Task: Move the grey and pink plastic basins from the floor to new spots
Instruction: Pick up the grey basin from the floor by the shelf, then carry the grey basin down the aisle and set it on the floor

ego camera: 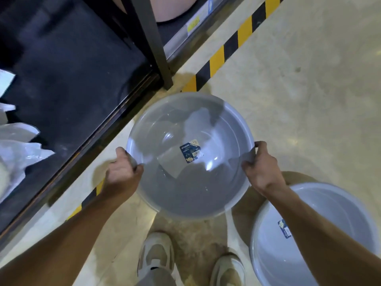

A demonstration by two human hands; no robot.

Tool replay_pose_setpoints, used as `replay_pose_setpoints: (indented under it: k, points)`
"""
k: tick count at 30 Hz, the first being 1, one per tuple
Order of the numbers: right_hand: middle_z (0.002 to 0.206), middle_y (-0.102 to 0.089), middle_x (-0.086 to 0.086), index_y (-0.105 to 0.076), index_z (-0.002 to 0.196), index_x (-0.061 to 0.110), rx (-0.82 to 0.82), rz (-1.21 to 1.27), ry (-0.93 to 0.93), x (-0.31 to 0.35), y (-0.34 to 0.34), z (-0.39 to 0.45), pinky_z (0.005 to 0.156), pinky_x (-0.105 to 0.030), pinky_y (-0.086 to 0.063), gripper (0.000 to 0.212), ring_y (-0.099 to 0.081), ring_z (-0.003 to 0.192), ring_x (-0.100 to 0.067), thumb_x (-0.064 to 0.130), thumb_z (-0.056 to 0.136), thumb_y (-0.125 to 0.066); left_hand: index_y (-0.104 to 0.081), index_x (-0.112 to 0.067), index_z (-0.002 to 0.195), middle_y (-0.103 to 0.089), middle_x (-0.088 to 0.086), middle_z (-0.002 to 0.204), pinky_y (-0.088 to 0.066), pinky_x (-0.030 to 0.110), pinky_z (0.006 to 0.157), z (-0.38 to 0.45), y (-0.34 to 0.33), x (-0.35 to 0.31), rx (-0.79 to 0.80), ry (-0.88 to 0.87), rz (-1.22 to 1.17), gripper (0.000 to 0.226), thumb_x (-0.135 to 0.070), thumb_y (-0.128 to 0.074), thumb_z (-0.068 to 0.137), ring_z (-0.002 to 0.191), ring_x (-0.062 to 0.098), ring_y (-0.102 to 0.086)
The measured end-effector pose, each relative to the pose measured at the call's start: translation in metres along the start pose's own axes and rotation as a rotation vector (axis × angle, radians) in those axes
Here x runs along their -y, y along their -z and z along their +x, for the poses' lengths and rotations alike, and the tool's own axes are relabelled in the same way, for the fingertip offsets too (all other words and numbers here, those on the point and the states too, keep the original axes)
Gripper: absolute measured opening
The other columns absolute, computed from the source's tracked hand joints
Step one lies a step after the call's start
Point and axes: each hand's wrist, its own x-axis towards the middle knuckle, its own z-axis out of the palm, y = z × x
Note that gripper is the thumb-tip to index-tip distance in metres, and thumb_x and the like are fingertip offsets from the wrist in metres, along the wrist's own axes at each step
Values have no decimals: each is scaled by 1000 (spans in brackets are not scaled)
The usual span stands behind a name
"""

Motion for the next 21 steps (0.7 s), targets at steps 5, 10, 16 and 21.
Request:
replay_pose_setpoints:
  k: [5, 10, 16, 21]
  points:
    - [97, -53, -12, -40, 115, 9, 39, 6, -63, -1, -5, 9, 71, -38, -41, 29, -50, 83, -34, 19, 93, -56, -38, -18, 94, -56, -2, 68, -34, 22, 45, 18, 1, 10, 125, -7, 8, 39, -39, -70, 90, 59, 10, -54]
    - [94, -58, -8, -49, 123, 8, -52, 77, -47, -1, 17, -10, 68, -35, -44, 36, -56, 84, -34, 21, 91, -60, -50, -18, 101, -64, -4, 74, -50, 27, 51, 2, 25, -2, 83, -50, -36, 43, -51, -73, 86, 65, 16, -66]
    - [61, -59, 3, -58, 100, 30, -254, 273, 36, -9, 81, -99, 47, -14, -40, 17, -57, 56, -4, 24, 87, -67, -56, -40, 98, -67, -23, 69, -48, 22, 58, -74, 101, -56, -51, -146, -189, 31, -55, -72, 75, 64, -8, -63]
    - [75, -68, 1, -62, 103, 31, -423, 353, -14, -29, 134, -191, 54, -32, -50, 19, -61, 63, -17, 29, 87, -71, -59, -52, 96, -72, -31, 85, -49, 18, 51, -149, 141, -108, -28, -208, -313, 26, -61, -59, 72, 70, -4, -68]
